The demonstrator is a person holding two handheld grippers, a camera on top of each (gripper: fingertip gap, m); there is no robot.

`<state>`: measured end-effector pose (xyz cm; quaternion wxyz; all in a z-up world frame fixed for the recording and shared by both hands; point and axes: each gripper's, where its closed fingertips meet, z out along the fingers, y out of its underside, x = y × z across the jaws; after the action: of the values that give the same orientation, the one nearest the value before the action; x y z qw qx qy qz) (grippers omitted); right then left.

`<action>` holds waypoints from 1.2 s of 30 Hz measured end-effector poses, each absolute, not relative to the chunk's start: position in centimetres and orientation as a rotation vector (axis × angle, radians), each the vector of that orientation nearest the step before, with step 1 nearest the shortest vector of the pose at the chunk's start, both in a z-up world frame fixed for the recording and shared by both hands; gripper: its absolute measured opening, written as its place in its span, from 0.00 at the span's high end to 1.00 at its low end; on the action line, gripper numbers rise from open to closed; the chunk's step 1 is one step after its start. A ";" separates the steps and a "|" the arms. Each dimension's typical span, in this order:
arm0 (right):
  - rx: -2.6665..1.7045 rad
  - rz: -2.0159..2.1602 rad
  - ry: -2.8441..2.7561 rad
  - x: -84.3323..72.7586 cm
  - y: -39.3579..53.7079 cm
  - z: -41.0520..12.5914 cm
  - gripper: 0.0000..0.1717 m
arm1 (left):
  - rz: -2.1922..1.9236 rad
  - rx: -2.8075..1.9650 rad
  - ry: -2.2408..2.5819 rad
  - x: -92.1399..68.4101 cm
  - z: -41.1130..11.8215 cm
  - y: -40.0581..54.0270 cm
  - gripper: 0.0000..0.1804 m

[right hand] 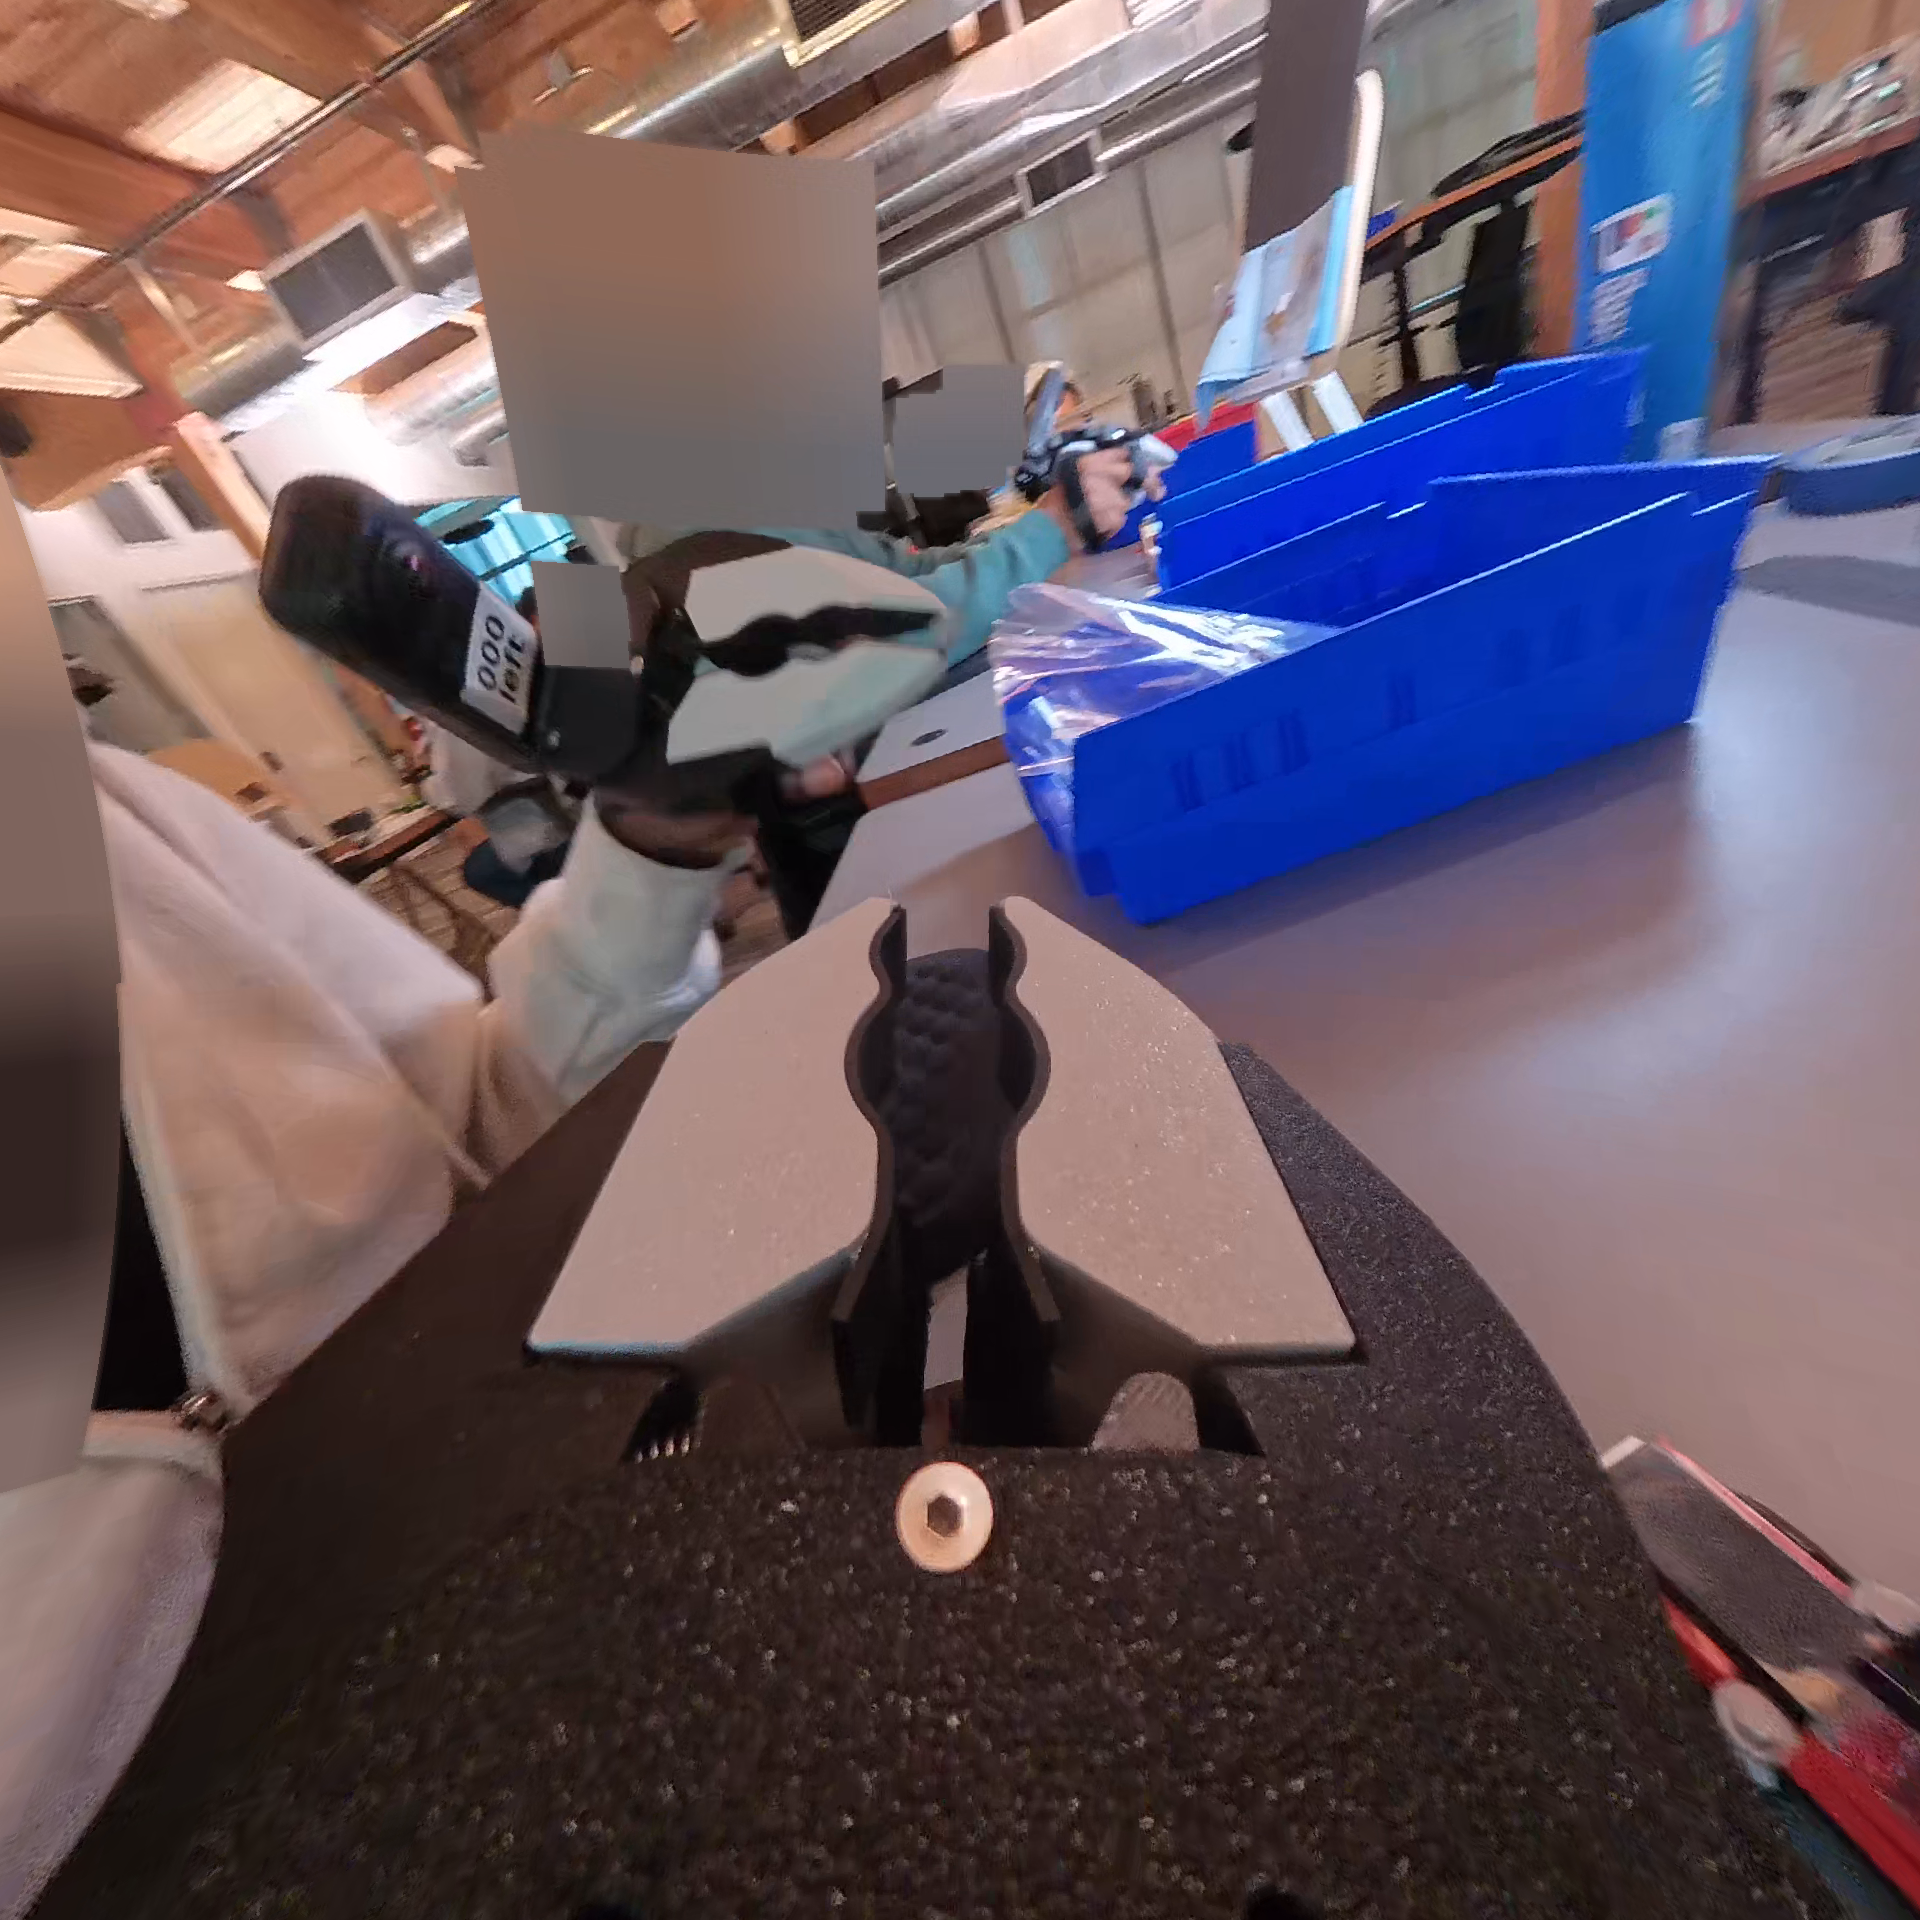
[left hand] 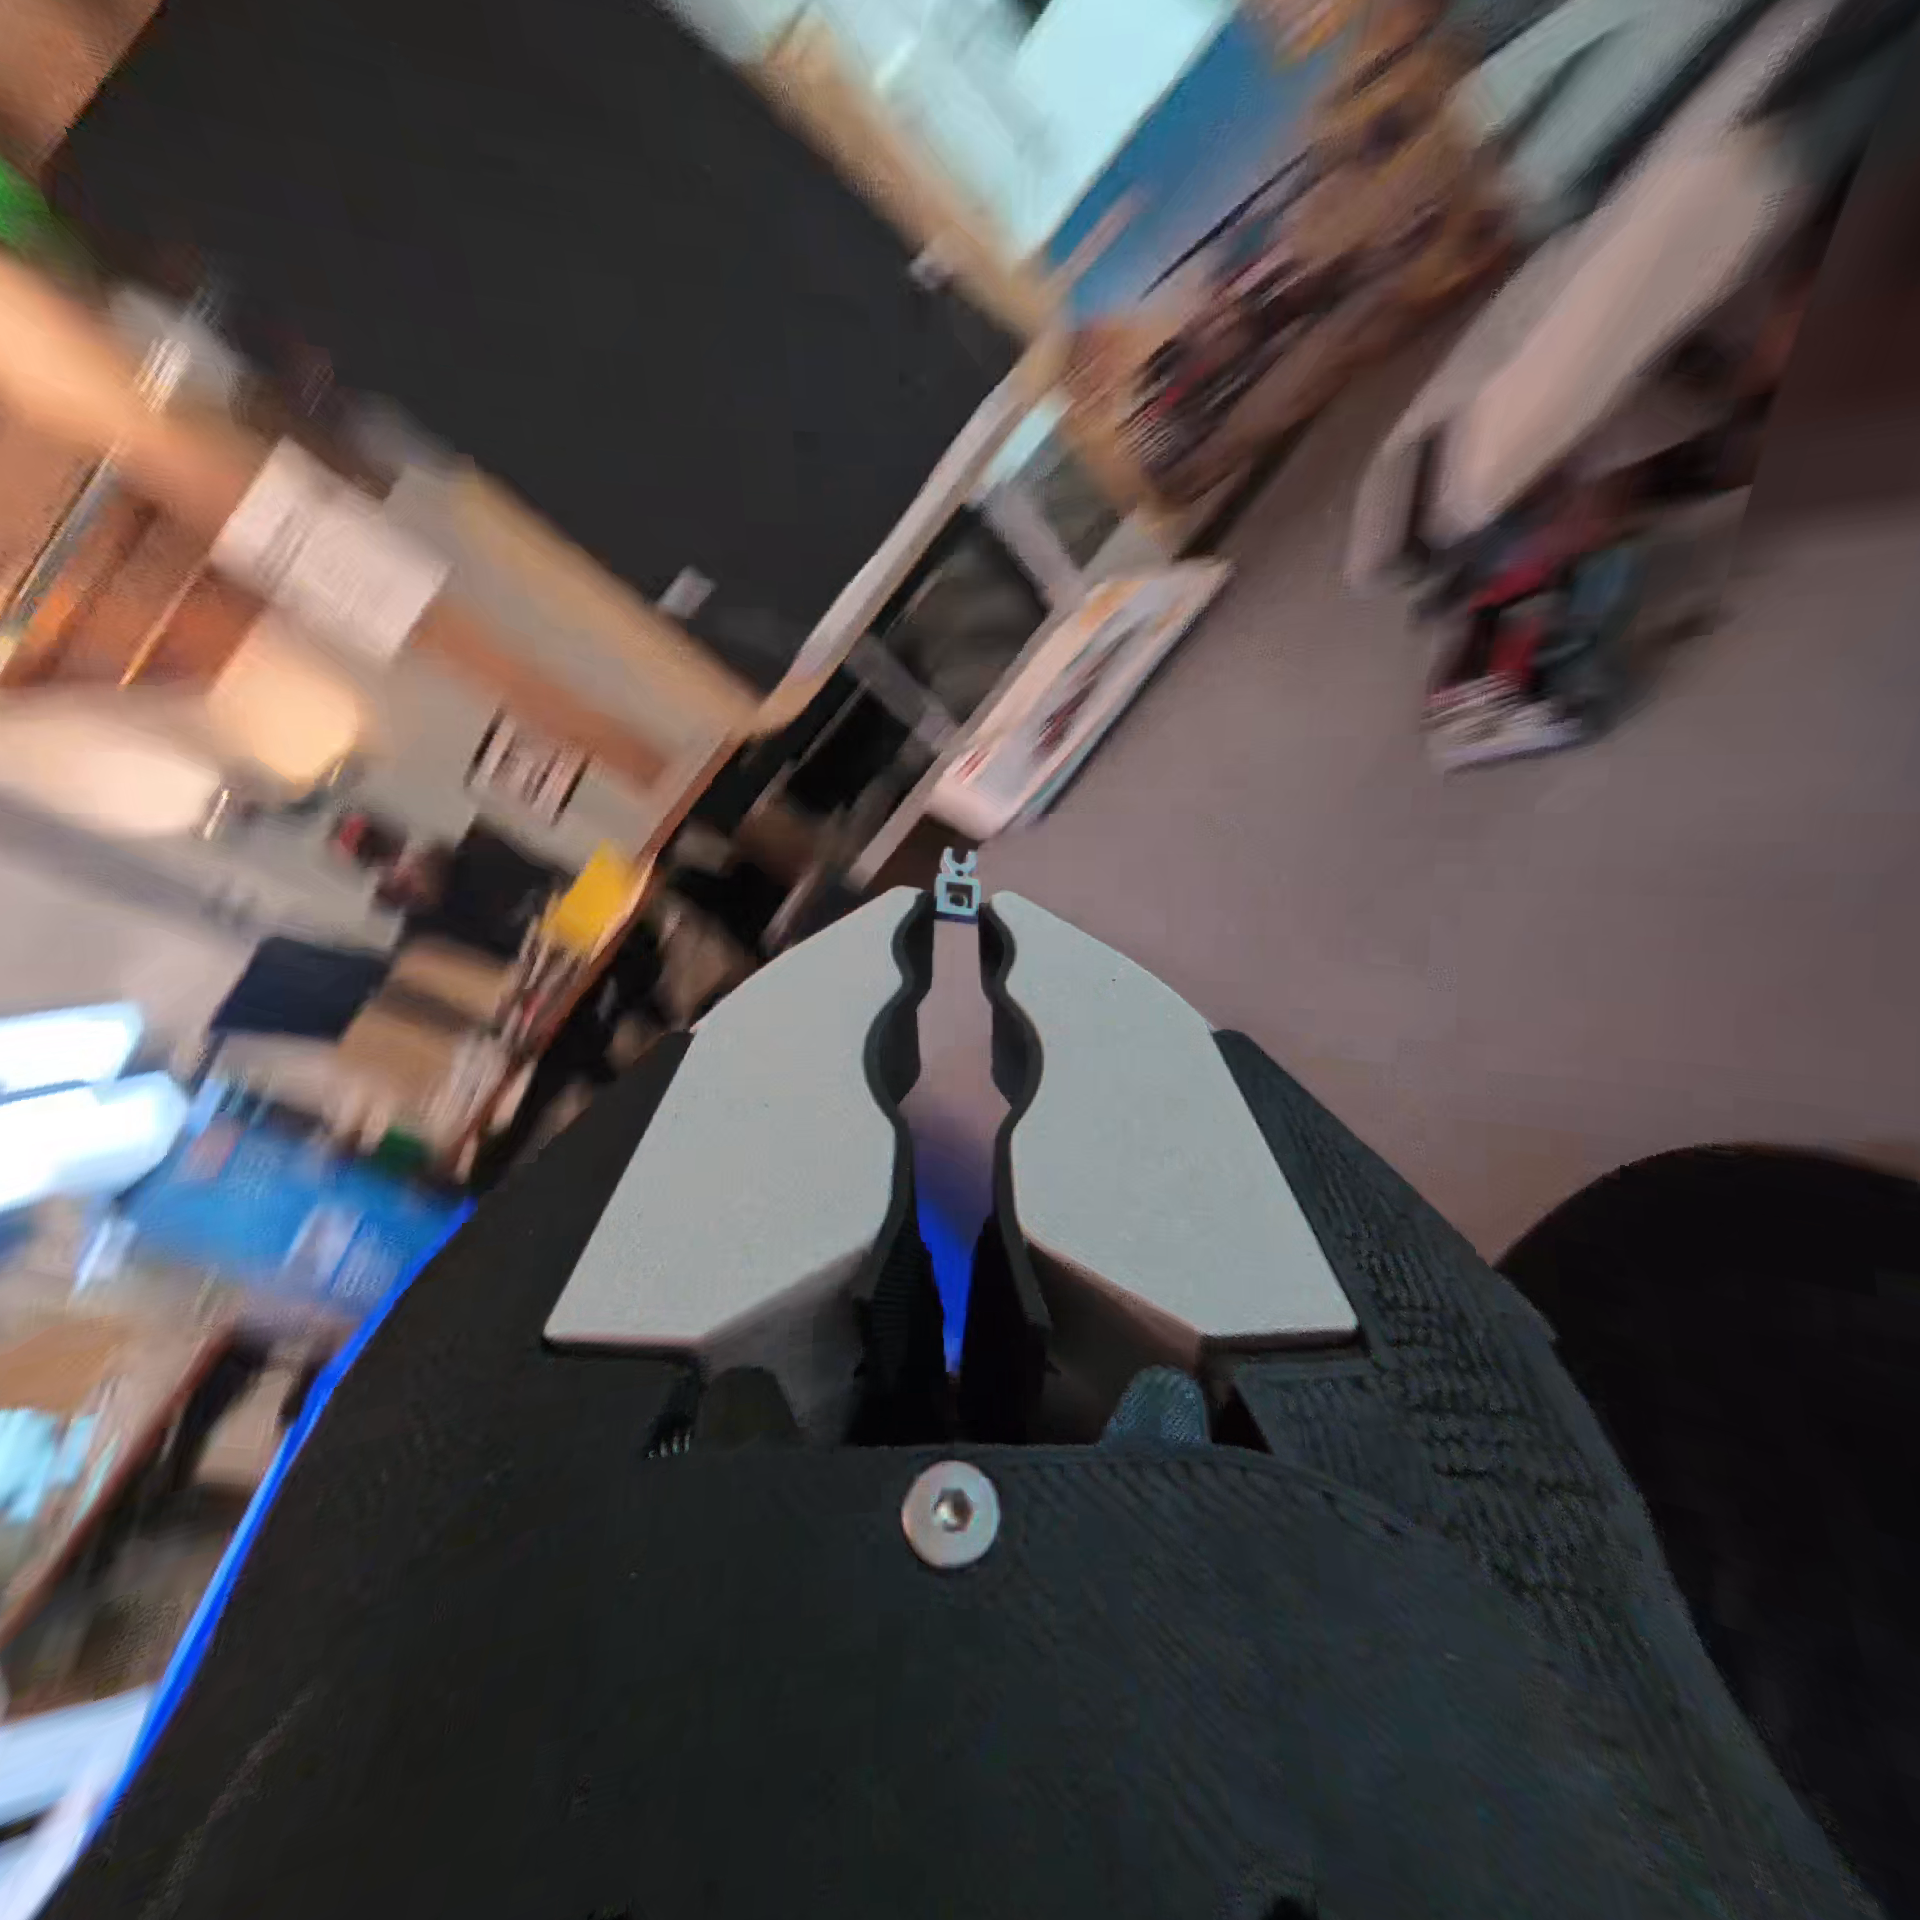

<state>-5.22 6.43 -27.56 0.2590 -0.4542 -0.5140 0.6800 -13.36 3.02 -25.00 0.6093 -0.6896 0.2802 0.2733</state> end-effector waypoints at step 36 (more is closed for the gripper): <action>-1.405 1.501 -1.102 -2.6 15.0 -27.1 0.92 | 0.520 -1.915 0.242 -24.0 -27.2 1.4 0.87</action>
<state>-2.62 14.99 -27.08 0.3937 -0.5536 -0.4342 0.5916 -23.98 1.36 -27.19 0.5408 -0.8057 0.1019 0.2190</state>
